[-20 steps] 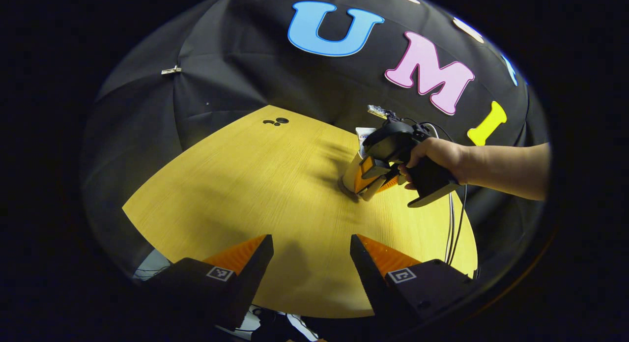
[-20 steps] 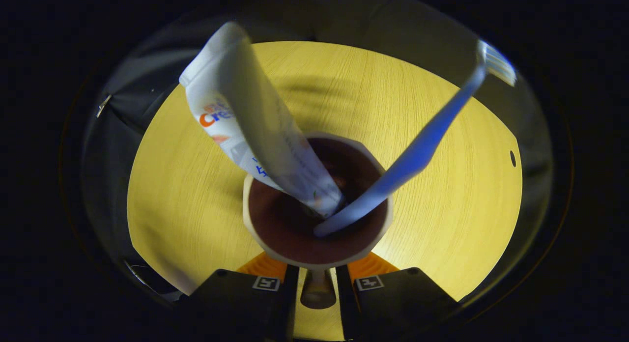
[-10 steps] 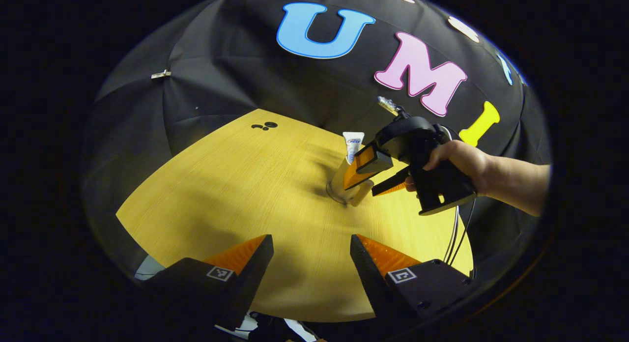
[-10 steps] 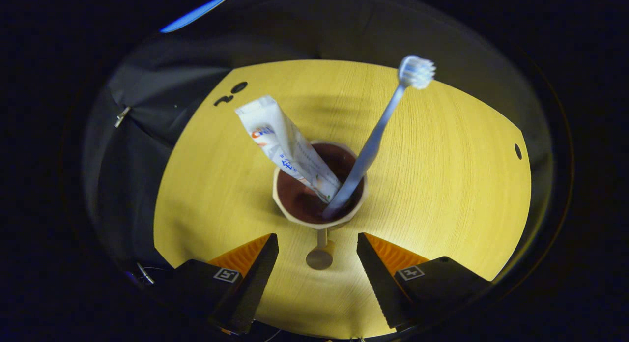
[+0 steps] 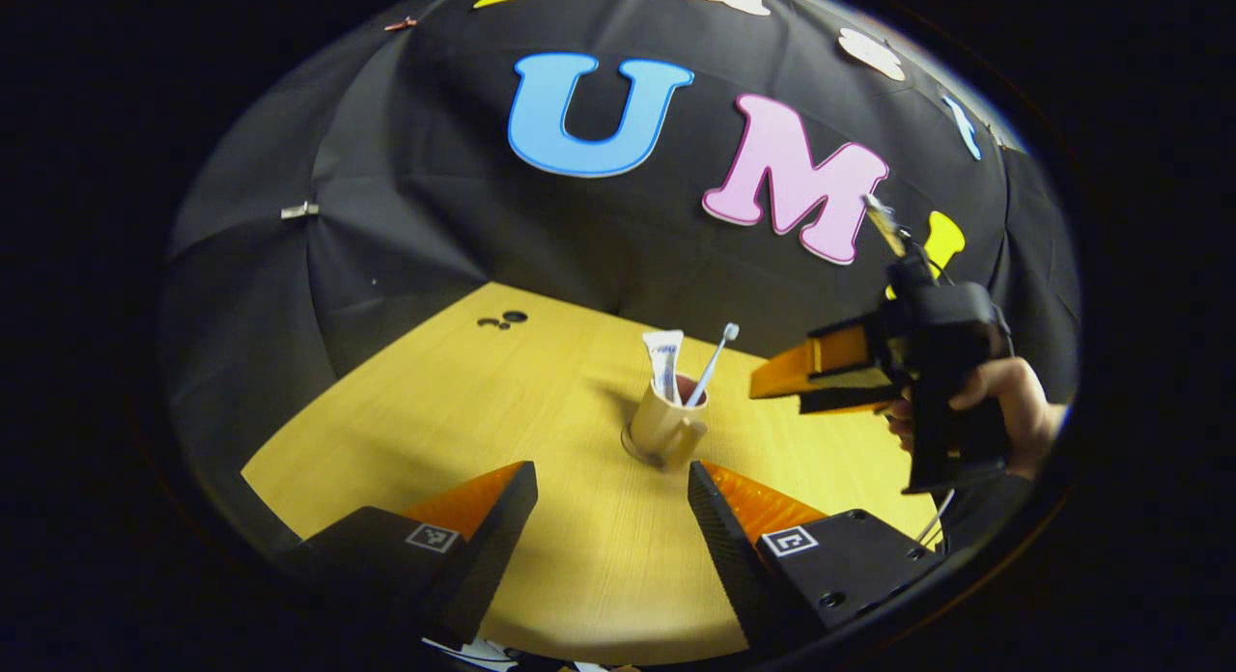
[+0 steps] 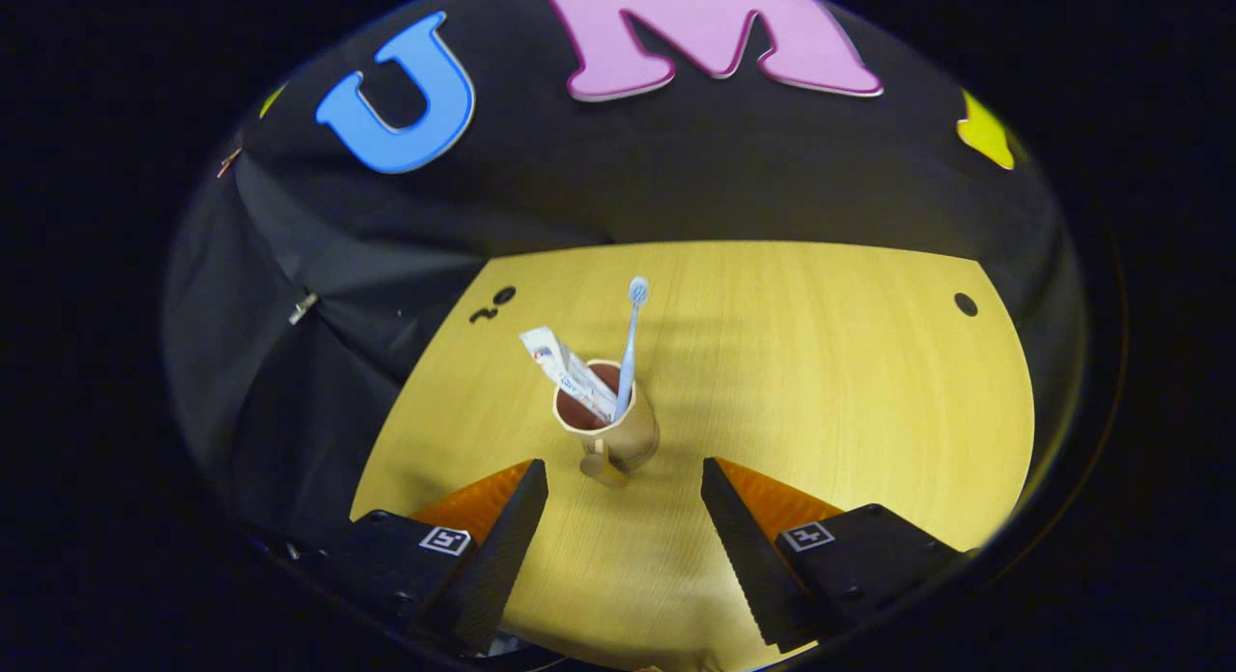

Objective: Put the toothbrush and toothpaste on the desktop into the cup, then pick up the cup and place it on the coaster on the desktop.

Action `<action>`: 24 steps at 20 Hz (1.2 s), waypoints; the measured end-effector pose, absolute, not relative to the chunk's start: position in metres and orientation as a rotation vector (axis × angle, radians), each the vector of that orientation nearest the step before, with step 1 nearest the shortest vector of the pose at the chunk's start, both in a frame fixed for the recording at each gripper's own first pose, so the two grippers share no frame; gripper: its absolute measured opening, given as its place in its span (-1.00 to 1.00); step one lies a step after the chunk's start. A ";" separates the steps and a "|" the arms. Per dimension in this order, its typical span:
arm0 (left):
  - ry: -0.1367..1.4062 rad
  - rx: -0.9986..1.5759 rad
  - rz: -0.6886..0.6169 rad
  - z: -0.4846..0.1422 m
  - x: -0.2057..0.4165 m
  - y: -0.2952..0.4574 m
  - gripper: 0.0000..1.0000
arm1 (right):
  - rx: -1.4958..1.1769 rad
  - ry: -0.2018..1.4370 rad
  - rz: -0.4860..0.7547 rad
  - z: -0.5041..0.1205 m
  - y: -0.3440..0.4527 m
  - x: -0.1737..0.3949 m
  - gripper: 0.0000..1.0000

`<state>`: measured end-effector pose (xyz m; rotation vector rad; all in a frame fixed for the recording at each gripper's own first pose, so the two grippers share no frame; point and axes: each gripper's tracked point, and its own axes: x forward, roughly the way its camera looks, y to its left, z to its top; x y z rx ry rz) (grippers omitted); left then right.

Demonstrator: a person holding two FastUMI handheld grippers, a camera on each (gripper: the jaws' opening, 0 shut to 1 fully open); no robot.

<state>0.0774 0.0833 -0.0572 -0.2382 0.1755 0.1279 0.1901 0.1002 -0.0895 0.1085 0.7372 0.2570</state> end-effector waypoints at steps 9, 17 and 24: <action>0.041 -0.126 0.082 -0.003 0.073 0.033 0.95 | 0.049 0.547 0.122 -0.075 -0.006 0.104 0.98; 0.008 -0.139 0.070 0.025 0.075 -0.006 0.95 | 0.067 0.450 0.093 -0.052 -0.057 0.081 0.97; 0.085 -0.159 0.138 0.006 0.067 -0.001 0.94 | 0.097 0.549 0.136 -0.086 -0.063 0.086 0.97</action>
